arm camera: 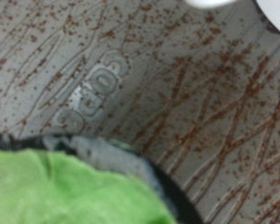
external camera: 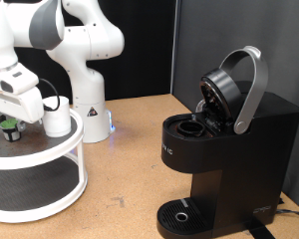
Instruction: Make a cup of coffee with the keurig machine
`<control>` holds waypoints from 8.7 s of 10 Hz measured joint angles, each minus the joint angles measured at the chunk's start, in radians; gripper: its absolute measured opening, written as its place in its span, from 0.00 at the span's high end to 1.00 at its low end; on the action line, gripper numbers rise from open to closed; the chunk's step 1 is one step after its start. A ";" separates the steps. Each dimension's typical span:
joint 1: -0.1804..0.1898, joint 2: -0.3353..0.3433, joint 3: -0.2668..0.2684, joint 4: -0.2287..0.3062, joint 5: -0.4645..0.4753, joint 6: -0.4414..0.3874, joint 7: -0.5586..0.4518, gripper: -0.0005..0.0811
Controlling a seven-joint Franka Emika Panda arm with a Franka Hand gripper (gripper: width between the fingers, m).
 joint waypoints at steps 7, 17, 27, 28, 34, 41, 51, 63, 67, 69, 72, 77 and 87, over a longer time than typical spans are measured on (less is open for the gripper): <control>0.001 -0.108 0.003 0.097 0.066 -0.151 -0.020 0.41; 0.080 -0.127 0.054 0.213 0.516 -0.154 0.276 0.42; 0.213 -0.007 0.093 0.336 0.919 -0.167 0.562 0.42; 0.212 -0.007 0.091 0.334 0.919 -0.172 0.562 0.42; 0.313 0.063 0.083 0.454 1.131 -0.396 0.629 0.42; 0.325 0.071 0.174 0.426 1.119 -0.267 0.671 0.42; 0.353 0.083 0.294 0.420 1.149 -0.221 0.747 0.42; 0.354 0.251 0.402 0.348 1.106 0.024 0.742 0.42; 0.354 0.282 0.413 0.344 1.107 0.047 0.741 0.42; 0.354 0.300 0.414 0.343 1.107 0.060 0.740 0.42; 0.354 0.314 0.417 0.343 1.117 0.067 0.730 0.42; 0.354 0.323 0.415 0.343 1.156 0.064 0.699 0.02; 0.338 0.168 0.345 0.345 1.293 -0.063 0.610 0.02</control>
